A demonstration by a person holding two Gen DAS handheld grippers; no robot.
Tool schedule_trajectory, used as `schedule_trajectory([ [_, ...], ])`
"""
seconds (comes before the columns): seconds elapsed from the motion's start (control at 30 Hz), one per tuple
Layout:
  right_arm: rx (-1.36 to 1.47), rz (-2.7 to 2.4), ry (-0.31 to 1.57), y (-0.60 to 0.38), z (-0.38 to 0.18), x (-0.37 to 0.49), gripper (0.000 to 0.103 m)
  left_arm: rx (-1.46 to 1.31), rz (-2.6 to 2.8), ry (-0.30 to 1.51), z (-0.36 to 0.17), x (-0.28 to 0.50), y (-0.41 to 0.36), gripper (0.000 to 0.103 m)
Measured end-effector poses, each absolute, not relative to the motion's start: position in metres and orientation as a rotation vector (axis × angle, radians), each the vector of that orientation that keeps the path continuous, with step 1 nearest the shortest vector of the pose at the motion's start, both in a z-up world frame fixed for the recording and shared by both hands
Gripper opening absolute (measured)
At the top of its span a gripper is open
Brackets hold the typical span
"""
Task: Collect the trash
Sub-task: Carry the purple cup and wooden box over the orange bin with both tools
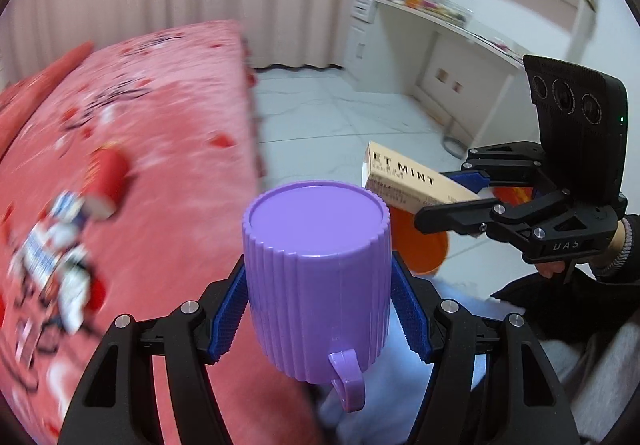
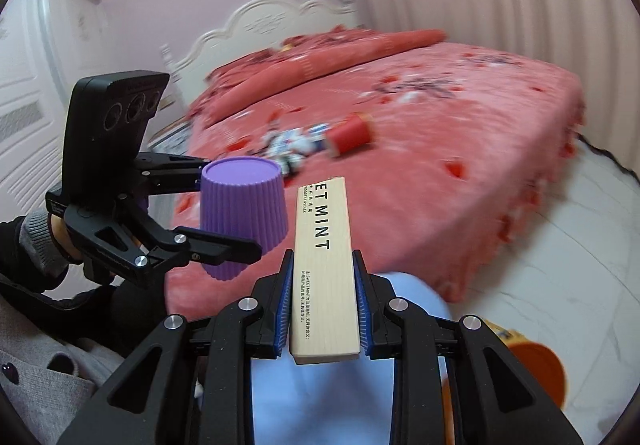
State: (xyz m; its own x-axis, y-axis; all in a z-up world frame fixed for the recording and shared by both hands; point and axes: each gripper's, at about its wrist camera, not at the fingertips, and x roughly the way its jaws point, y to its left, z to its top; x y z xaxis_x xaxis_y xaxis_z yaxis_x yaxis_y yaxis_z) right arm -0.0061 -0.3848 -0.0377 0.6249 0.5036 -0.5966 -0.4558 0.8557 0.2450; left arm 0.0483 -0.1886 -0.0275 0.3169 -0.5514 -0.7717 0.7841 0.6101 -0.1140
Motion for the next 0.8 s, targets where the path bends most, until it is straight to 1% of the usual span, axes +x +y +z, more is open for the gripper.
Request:
schedule_trajectory([
  [0.2,0.145,0.364,0.715,-0.468,-0.052,-0.022,0.027,0.374,-1.062,0.891,-0.042,0.061,-0.27,0.068],
  [0.43,0.261,0.176,0.768,-0.55,-0.091,-0.041,0.027,0.411,-1.205,0.936,-0.069,0.07,-0.344,0.068],
  [0.6,0.324,0.097,0.802,-0.579,-0.122,-0.045,0.027,0.437,-1.278,1.005,-0.099,0.073,-0.389,0.068],
  [0.8,0.442,0.001,0.862,-0.614,-0.173,-0.051,0.027,0.451,-1.316,1.16,-0.141,0.078,-0.426,0.068],
])
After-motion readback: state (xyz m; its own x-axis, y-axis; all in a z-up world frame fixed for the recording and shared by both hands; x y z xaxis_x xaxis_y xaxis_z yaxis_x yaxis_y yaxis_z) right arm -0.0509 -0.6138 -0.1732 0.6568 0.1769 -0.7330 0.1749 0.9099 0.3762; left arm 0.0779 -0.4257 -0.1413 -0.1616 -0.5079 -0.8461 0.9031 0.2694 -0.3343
